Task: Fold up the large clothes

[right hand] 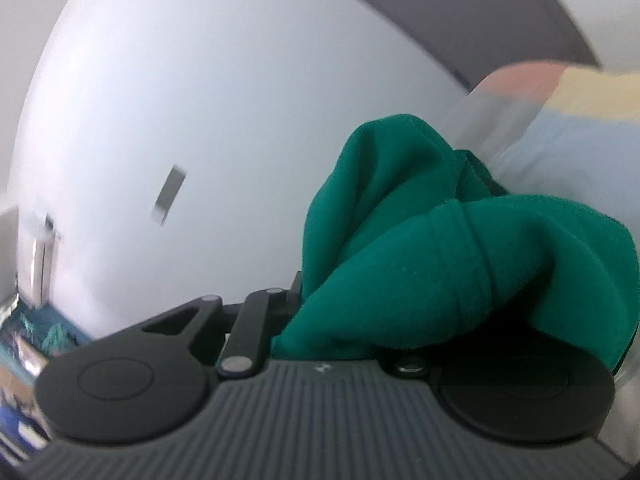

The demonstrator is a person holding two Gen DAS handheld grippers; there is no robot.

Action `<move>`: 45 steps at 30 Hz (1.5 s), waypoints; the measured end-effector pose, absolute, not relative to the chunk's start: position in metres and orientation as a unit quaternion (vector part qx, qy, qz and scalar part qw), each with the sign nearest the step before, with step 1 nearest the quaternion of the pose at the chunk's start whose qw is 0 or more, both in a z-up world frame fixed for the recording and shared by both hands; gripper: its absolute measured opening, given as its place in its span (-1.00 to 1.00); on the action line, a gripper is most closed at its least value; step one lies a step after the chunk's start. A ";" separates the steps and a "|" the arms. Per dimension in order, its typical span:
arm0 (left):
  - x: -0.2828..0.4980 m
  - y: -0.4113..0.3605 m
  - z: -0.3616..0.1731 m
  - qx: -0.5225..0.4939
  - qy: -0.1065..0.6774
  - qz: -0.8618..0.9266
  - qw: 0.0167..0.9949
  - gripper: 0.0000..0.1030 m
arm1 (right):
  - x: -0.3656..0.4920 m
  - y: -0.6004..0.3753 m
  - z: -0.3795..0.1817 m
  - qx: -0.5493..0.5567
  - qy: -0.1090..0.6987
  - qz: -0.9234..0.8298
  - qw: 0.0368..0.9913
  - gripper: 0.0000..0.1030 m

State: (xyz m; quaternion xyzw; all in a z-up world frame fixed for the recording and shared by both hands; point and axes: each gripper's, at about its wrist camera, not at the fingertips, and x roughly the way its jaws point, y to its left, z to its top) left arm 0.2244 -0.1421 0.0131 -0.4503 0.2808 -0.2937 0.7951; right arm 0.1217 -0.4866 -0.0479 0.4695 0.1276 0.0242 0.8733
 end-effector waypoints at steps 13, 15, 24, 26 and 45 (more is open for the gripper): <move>0.225 -0.182 -0.012 -0.412 0.287 -0.302 0.810 0.03 | 0.084 -0.517 -0.099 0.457 0.112 0.020 0.882 -0.54; 0.217 -0.182 -0.013 -0.403 0.289 -0.301 0.815 0.03 | 0.079 -0.515 -0.109 0.466 0.106 0.023 0.878 -0.54; 0.209 -0.180 -0.040 -0.376 0.309 -0.290 0.824 0.11 | 0.054 -0.522 -0.151 0.480 0.096 0.032 0.871 -0.54; 0.205 -0.179 -0.043 -0.374 0.311 -0.289 0.824 0.13 | 0.052 -0.520 -0.155 0.474 0.088 0.033 0.875 -0.54; 0.148 -0.146 0.004 -0.282 0.372 -0.220 0.857 0.80 | -0.005 -0.498 -0.116 0.449 0.149 -0.028 0.881 0.37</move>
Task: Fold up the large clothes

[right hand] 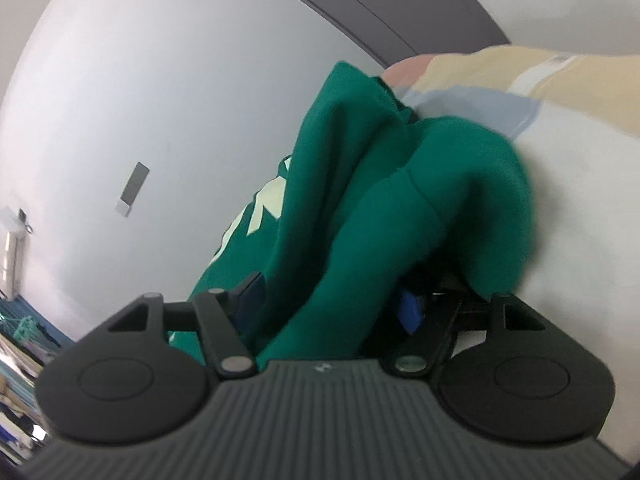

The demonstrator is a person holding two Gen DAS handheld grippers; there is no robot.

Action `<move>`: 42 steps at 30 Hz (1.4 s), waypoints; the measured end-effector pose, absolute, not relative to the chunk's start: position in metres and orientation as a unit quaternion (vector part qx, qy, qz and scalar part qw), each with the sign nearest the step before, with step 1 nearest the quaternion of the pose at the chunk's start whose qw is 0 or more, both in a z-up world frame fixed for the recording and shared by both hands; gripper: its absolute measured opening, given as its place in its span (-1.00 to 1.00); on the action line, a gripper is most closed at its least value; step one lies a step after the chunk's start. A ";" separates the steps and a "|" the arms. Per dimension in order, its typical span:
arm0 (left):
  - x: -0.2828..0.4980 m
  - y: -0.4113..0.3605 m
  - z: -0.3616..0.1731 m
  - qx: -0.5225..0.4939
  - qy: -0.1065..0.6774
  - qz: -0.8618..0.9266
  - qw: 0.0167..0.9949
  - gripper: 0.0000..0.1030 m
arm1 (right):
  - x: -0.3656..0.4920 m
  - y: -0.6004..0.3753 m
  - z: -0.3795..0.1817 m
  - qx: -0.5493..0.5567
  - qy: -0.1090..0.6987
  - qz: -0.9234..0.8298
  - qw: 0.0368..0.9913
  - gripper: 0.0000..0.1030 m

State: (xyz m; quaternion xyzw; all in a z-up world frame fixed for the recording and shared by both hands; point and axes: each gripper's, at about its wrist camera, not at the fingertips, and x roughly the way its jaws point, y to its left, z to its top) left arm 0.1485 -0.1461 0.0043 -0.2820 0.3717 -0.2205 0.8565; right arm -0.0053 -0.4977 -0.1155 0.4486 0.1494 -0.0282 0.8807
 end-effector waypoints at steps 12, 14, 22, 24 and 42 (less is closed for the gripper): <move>0.034 -0.122 0.134 -0.124 0.278 -0.219 0.927 0.80 | -0.081 -0.470 -0.011 0.379 0.101 -0.038 0.919 0.37; 0.023 -0.123 0.148 -0.111 0.263 -0.224 0.932 0.80 | -0.089 -0.460 0.013 0.358 0.092 -0.032 0.929 0.37; -0.062 -0.121 0.208 -0.046 0.204 -0.238 0.949 0.80 | -0.133 -0.407 0.083 0.262 0.090 -0.013 0.961 0.37; -0.081 -0.122 0.215 -0.020 0.187 -0.230 0.955 0.80 | -0.145 -0.392 0.092 0.243 0.095 -0.010 0.965 0.37; -0.143 -0.110 0.188 -0.015 0.206 -0.254 0.945 0.82 | -0.214 -0.301 0.086 0.145 0.130 -0.021 0.981 0.37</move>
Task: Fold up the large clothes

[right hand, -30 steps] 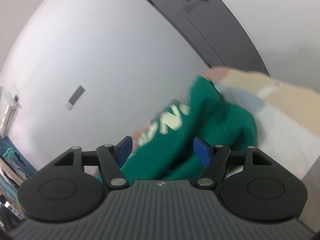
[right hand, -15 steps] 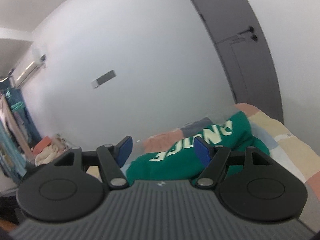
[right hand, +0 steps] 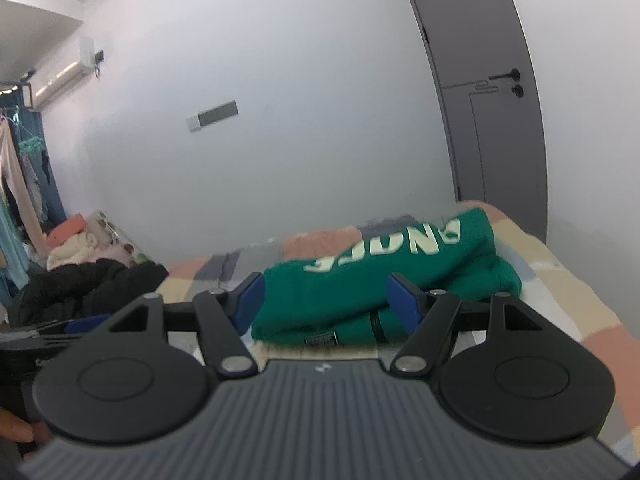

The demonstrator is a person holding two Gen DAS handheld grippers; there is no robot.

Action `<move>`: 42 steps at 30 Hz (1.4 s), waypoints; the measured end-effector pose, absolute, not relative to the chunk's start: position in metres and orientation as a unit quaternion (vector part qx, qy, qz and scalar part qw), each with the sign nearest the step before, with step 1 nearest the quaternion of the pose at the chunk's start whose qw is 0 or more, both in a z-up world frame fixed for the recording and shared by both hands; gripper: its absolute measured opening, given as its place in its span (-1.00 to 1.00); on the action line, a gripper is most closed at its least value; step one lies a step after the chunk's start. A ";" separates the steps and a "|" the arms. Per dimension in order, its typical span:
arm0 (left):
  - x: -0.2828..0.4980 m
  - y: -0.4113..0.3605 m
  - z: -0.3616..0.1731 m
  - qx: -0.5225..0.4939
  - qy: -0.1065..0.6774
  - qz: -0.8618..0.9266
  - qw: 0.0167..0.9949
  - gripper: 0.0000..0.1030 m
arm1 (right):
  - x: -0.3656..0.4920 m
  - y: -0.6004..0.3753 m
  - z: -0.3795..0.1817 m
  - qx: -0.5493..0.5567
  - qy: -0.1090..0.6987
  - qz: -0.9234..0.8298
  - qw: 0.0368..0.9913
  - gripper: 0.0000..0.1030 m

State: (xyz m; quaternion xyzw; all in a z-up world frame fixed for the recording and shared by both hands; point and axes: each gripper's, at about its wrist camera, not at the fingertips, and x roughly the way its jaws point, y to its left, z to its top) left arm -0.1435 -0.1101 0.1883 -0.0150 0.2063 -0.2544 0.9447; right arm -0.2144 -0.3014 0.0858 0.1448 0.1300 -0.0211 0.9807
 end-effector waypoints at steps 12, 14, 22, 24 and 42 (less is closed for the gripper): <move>-0.150 -0.105 0.184 -0.009 0.199 -0.230 0.953 0.90 | -0.227 -0.282 0.064 0.115 0.160 -0.044 0.979 0.37; -0.150 -0.104 0.185 -0.010 0.197 -0.227 0.954 0.92 | -0.228 -0.280 0.064 0.114 0.162 -0.043 0.979 0.37; -0.151 -0.100 0.186 -0.014 0.196 -0.218 0.956 0.99 | -0.227 -0.279 0.067 0.102 0.158 -0.051 0.981 0.55; -0.151 -0.101 0.186 -0.012 0.196 -0.216 0.957 1.00 | -0.228 -0.279 0.069 0.100 0.154 -0.055 0.981 0.80; -0.150 -0.105 0.186 -0.007 0.203 -0.212 0.956 1.00 | -0.224 -0.275 0.066 0.093 0.169 -0.063 0.979 1.00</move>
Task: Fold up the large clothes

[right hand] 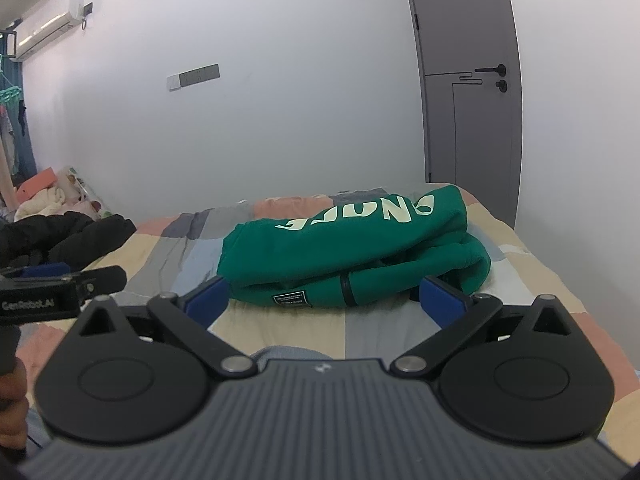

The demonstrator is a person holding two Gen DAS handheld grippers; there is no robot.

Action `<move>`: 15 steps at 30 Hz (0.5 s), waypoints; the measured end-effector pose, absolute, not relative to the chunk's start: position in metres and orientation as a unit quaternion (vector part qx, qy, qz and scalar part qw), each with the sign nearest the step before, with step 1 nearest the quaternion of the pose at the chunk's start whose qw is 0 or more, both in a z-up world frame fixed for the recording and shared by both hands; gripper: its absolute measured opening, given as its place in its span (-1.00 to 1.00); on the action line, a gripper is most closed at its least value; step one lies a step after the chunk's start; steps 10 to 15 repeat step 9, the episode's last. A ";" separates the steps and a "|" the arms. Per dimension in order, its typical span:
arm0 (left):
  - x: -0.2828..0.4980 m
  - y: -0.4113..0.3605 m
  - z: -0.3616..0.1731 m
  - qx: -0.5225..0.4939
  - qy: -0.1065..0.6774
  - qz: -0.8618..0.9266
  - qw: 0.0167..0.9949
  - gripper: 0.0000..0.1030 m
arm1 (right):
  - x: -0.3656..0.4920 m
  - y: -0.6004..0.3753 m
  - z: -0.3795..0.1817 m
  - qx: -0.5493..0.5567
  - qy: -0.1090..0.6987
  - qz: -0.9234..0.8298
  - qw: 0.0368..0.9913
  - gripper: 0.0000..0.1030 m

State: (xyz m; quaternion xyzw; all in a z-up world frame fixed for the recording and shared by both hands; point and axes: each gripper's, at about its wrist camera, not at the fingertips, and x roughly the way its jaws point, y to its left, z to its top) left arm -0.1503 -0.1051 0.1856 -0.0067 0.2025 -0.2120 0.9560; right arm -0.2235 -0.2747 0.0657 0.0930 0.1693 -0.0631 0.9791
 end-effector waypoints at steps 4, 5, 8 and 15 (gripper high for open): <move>-0.152 -0.105 0.185 -0.008 0.200 -0.214 0.956 1.00 | -0.223 -0.274 0.065 0.093 0.173 -0.066 0.978 1.00; -0.152 -0.104 0.185 -0.009 0.199 -0.213 0.957 1.00 | -0.223 -0.274 0.064 0.092 0.174 -0.066 0.978 1.00; -0.153 -0.102 0.185 -0.014 0.198 -0.212 0.957 1.00 | -0.223 -0.274 0.064 0.091 0.178 -0.069 0.977 1.00; -0.153 -0.101 0.185 -0.016 0.198 -0.213 0.957 1.00 | -0.223 -0.274 0.064 0.092 0.179 -0.069 0.977 1.00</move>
